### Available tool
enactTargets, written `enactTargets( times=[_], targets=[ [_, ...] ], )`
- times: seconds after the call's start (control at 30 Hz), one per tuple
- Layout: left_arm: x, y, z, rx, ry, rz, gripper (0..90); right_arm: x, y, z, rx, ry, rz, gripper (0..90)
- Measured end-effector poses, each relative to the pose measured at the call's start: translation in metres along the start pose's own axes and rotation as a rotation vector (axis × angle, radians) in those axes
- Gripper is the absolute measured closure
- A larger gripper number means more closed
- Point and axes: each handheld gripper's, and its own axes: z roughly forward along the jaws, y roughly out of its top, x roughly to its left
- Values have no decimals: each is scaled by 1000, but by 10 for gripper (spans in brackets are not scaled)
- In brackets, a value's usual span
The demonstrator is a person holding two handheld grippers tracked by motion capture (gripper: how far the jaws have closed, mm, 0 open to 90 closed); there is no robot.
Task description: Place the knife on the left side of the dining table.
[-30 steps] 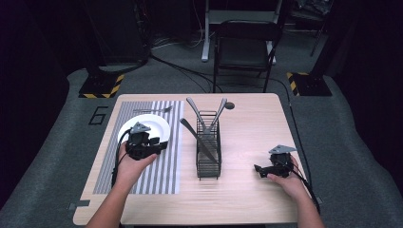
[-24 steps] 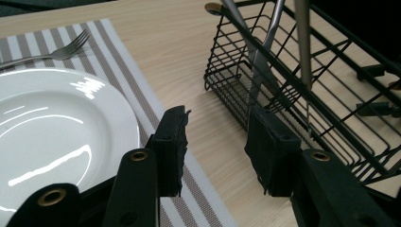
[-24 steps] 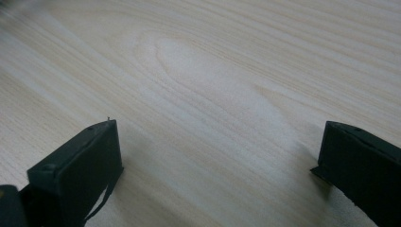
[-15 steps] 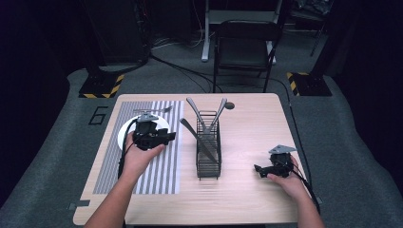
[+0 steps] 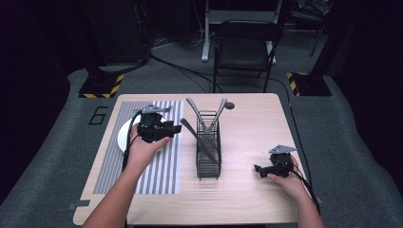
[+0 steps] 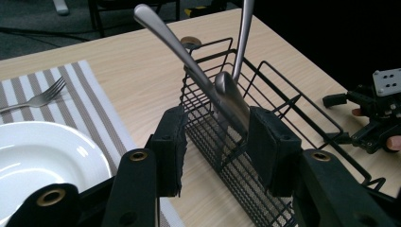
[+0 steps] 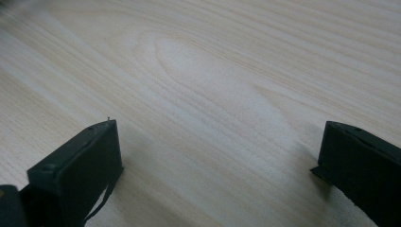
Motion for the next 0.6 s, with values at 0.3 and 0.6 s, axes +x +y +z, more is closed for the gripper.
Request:
enactTargets(
  times=[0.3, 0.6],
  targets=[
    [-4, 10, 10, -4, -12, -1, 580, 0, 0, 0, 1, 0, 1, 0],
    [-4, 14, 23, 2, -22, -11, 614, 0, 0, 0, -4, -1, -7, 0]
  ],
)
